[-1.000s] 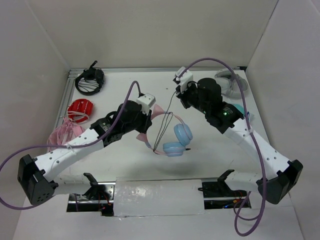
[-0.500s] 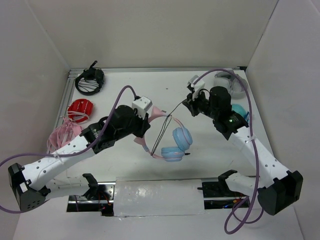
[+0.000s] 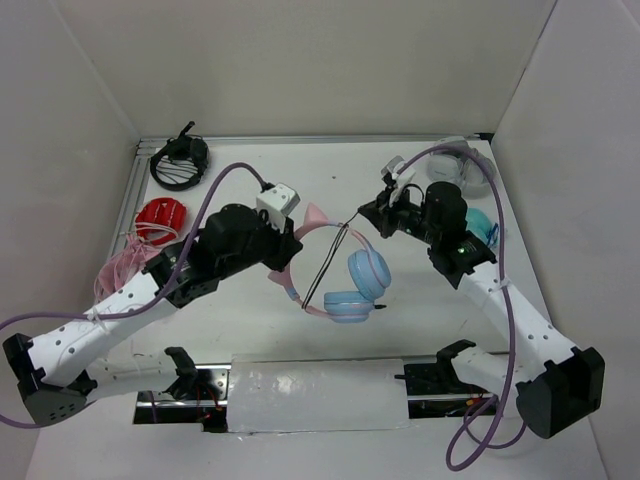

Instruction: Wrap the headphones

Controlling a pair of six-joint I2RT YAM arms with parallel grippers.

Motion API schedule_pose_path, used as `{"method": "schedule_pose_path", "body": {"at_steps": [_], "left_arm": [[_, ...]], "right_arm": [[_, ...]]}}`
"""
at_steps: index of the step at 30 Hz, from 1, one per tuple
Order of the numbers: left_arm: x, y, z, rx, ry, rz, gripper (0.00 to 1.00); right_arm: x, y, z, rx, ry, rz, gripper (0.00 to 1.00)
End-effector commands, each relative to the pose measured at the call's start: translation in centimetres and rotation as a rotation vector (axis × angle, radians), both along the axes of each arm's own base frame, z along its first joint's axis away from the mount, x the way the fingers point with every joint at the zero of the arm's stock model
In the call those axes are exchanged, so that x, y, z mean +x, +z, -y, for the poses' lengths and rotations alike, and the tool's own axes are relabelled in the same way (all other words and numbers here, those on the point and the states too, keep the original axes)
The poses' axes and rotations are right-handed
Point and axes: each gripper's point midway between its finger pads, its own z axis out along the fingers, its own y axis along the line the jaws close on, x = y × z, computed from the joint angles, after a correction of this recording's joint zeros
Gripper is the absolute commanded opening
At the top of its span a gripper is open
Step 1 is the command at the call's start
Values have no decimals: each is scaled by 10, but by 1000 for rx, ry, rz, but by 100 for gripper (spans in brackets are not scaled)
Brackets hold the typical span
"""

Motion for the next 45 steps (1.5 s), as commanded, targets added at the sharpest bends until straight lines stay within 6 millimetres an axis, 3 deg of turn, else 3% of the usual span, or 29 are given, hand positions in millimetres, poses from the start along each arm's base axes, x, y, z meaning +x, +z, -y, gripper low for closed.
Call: {"method": "schedule_pose_path", "body": {"at_steps": [1,9,14,17,22,28,32,33,34,38,41,42,43,44,45], "left_arm": [[-15,102,17,-273,-99,156,0],[13,168,16,-384,26,279,0],[33,192,10,-386,120,346,0],[39,201,5,-400,160,385,0],[46,212,-1,-416,214,426,0],[33,237,1,-466,150,445,0],[27,243,3,-478,122,447,0],[28,243,2,-482,129,447,0],[28,243,0,-486,137,446,0],[31,243,-2,-485,161,449,0],[30,247,0,-480,151,444,0],[31,251,0,-481,154,447,0],[32,249,1,-479,159,437,0],[31,252,0,-487,160,440,0],[31,253,-1,-489,161,439,0]], "right_arm": [[-6,5,-17,82,95,7,0],[-48,2,-61,217,295,-82,0],[-72,7,-75,267,368,-142,2],[-82,9,-79,288,388,-173,3],[-92,7,-78,267,400,-245,16],[-89,2,-74,262,368,-199,23],[-91,17,-72,299,369,-122,17],[-91,19,-71,314,361,-110,13],[-95,24,-69,344,361,-81,0],[-101,23,-64,383,338,-54,0],[-105,18,-62,384,306,-47,20],[-98,13,-57,392,241,-44,39],[-98,21,-52,420,220,-6,54],[-94,22,-47,438,184,5,86],[-91,20,-41,448,142,22,95]]}}
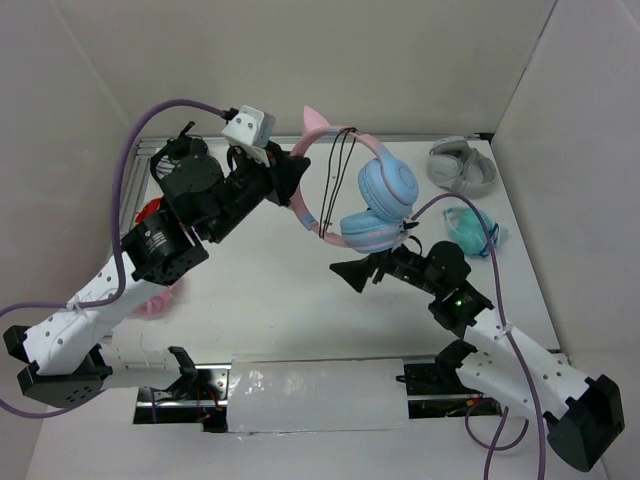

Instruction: Wrap the headphones

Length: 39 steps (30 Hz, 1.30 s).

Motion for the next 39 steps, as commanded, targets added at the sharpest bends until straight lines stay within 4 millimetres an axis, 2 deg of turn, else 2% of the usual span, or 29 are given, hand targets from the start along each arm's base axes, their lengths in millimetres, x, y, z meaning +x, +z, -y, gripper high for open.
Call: {"method": "schedule_pose_path", "body": {"at_steps": [1,5,8,12,15,24,26,32,34,35,38,39], "left_arm": [[-10,61,-10,-191,1,78,0],[-13,67,-10,-195,-7,79,0],[-12,67,-9,-194,-5,74,0],[-11,65,-7,-192,-8,63,0],[-12,65,-7,-193,-13,59,0],[-13,60,-1,-199,-31,28,0],[-13,58,1,-197,-34,21,0],[-15,59,3,-199,-49,15,0],[-15,58,4,-195,-50,16,0],[-15,59,3,-199,-49,15,0],[-14,60,0,-207,-34,19,0],[-13,64,-3,-217,-18,28,0]], "right_arm": [[17,25,20,98,-174,93,97],[29,22,38,114,-302,83,99],[27,31,45,135,-330,114,99],[18,58,54,168,-340,224,98],[20,86,68,217,-406,299,98],[36,130,66,301,-453,411,94],[39,143,69,329,-475,437,90],[59,154,69,346,-537,445,88],[63,159,68,356,-541,453,75],[67,157,68,353,-545,451,60],[68,155,64,343,-516,442,37],[68,153,62,338,-507,437,32]]}}
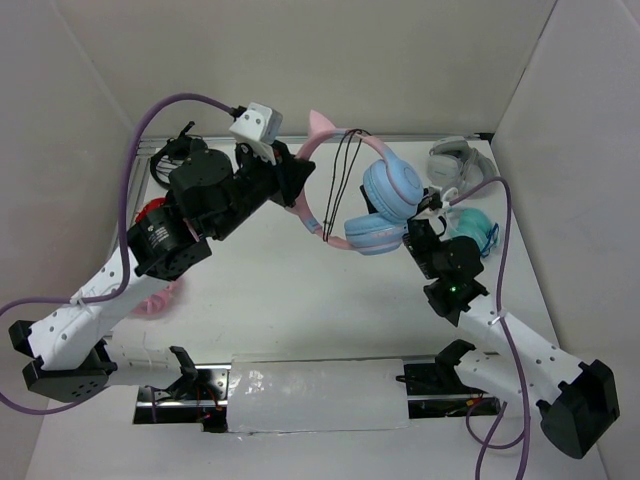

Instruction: Wrap the headphones

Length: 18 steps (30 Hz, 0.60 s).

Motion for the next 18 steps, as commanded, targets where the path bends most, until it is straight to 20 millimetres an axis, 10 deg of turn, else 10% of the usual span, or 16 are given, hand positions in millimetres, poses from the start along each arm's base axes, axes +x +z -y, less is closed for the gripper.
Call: {"method": "schedule_pose_path", "body": {"at_steps": [1,7,18], "left_arm": [[-10,70,-12,-220,7,104,0],[-14,79,-15,-236,0,115,0],[24,61,-24,-252,212,56,0]], "right_arm": [[-7,35,5,52,10,86,27],[-10,29,0,35,35,82,0],[-44,-26,-47,41,316,-108,0]]}}
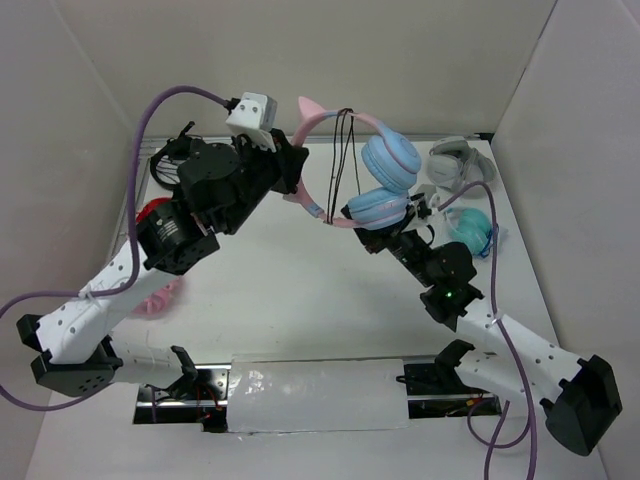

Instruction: Wrap the headphones

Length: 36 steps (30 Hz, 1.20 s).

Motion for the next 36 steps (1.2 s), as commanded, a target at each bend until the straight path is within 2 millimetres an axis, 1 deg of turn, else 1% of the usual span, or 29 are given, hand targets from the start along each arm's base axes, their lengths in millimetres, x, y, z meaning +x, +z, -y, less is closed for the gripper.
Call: {"method": "schedule_pose_path", "body": {"at_steps": [1,3,4,6,7,8,9,10,11,12,13,14,15,17,19,20,22,23,24,25,26,27,28,29,30,33,34,35,36], "left_arm": [[12,47,-11,-198,92,63,0],[22,42,-7,-194,107,39,0],[30,39,-10,-208,126,14,0],[40,23,-4,-180,117,-43,0],[50,17,-9,-178,138,-63,0],[54,7,-8,-180,143,-104,0],[63,-4,-6,-173,153,-142,0],[74,-12,-14,-176,179,-171,0],[78,-20,-13,-203,179,-213,0],[85,-35,-10,-188,172,-250,0],[94,-43,-15,-204,201,-275,0],[100,-51,-18,-204,223,-296,0],[105,-66,-18,-190,238,-346,0],[115,-81,-22,-218,256,-411,0],[123,-97,-23,-231,259,-461,0],[124,-106,-25,-228,268,-482,0],[128,-113,-32,-251,301,-503,0],[131,-119,-37,-252,314,-518,0],[131,-123,-39,-258,326,-532,0],[133,-128,-41,-255,335,-540,0],[137,-131,-47,-256,357,-544,0],[138,-134,-52,-254,377,-547,0],[140,-142,-60,-243,413,-561,0],[146,-147,-72,-248,448,-572,0],[150,-157,-86,-257,475,-601,0],[159,-172,-106,-246,506,-589,0],[159,-182,-115,-249,515,-593,0],[162,-189,-129,-260,546,-603,0],[163,-195,-135,-265,558,-616,0]], "right_arm": [[-20,-18,-17,30,105,-70,0],[-24,-25,-21,43,126,-103,0],[-27,-34,-25,38,135,-128,0],[-30,-46,-28,41,141,-163,0],[-34,-50,-31,47,153,-182,0],[-35,-52,-32,58,155,-194,0],[-35,-61,-32,57,151,-216,0],[-34,-62,-30,88,135,-246,0],[-34,-66,-31,97,134,-264,0],[-34,-73,-32,94,126,-283,0],[-31,-75,-31,124,114,-321,0],[-21,-81,-25,153,54,-367,0],[-17,-85,-23,170,33,-400,0],[-6,-95,-18,226,-23,-485,0],[2,-106,-23,216,-48,-541,0],[6,-108,-28,204,-47,-556,0],[9,-117,-36,155,-51,-590,0],[15,-116,-46,137,-44,-608,0],[17,-121,-51,103,-44,-623,0],[22,-113,-57,103,-38,-623,0],[26,-127,-67,57,-29,-651,0],[27,-128,-73,40,-16,-656,0],[30,-136,-78,11,-18,-687,0],[34,-133,-92,-7,15,-692,0],[37,-136,-103,-30,38,-718,0],[42,-142,-118,-54,61,-746,0],[49,-144,-125,-59,61,-759,0],[52,-149,-129,-68,58,-774,0],[54,-153,-134,-68,59,-799,0]]}}
